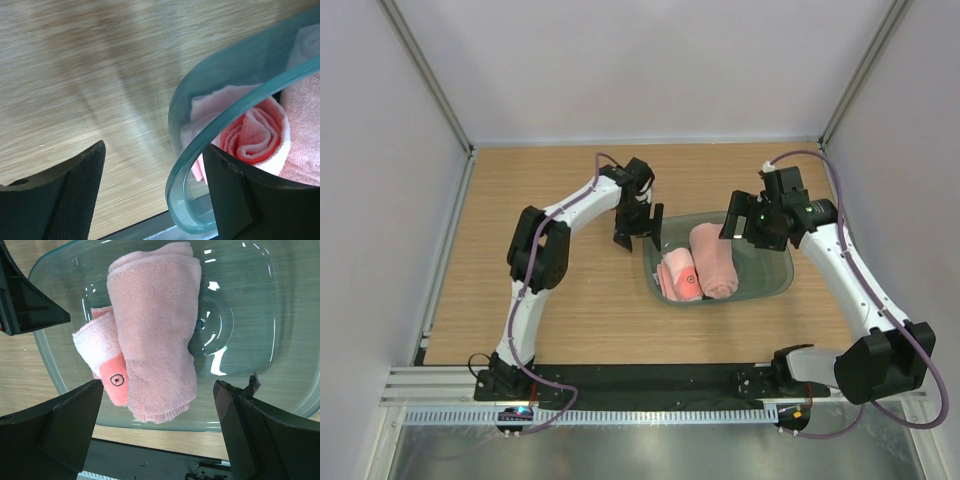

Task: Roll the towels
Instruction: Place the rolled towel into the container

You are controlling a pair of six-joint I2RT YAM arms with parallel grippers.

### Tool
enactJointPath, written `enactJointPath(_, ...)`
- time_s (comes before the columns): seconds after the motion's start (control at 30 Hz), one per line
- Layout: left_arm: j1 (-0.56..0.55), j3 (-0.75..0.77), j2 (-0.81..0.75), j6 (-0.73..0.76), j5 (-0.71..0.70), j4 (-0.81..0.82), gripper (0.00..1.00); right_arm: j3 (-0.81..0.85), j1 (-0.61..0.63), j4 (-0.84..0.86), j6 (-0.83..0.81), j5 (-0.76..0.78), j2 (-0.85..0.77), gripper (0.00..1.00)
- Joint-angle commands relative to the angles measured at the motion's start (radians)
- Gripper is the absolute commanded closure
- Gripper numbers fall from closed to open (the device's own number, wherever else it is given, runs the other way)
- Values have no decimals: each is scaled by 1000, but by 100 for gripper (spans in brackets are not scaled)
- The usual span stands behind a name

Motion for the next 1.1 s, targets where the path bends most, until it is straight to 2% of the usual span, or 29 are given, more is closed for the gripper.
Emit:
enactJointPath(0.0,8,-1,-84,3,-22,6,21,70,6,-26,6,5,-45,0)
enactJointPath(0.2,49,2,-194,3,-24,-8,19,133,38,-63,19,5,-58,0)
enactJointPath(0.3,75,-4,-277,0,-42,-14,19,162,98,-60,44,5,-51,0)
enactJointPath(0.43,115,-100,-464,-11,-183,35,18,179,196,-38,78,0,-54,0)
enactJointPath(0.47,117,-180,-562,-11,-214,58,18,170,228,-29,87,-7,-70,0)
enactJointPath(0.53,120,-284,-656,4,-269,124,19,135,258,-18,99,6,-96,0)
enactJointPath(0.57,118,-399,-716,12,-285,144,19,118,275,-12,110,11,-125,0)
enactJointPath(0.6,120,-457,-829,18,-333,174,19,101,299,2,119,20,-143,0)
enactJointPath(0.67,121,-582,-956,38,-441,260,19,46,319,34,133,2,-174,0)
enactJointPath(0.73,120,-740,-1126,44,-575,330,15,2,339,81,142,-30,-205,0)
enactJointPath(0.8,121,-864,-1223,34,-681,363,1,-23,350,139,154,-43,-220,0)
enactJointPath(0.83,123,-899,-1295,30,-738,387,0,-38,354,160,159,-60,-222,0)
enactJointPath(0.93,123,-1036,-1383,89,-889,486,0,-57,361,233,159,-104,-228,0)
enactJointPath(0.97,123,-1070,-1418,99,-991,518,0,-55,364,242,159,-107,-231,0)
enactJointPath(1.07,124,-1212,-1463,158,-1088,613,0,-58,364,264,152,-95,-237,0)
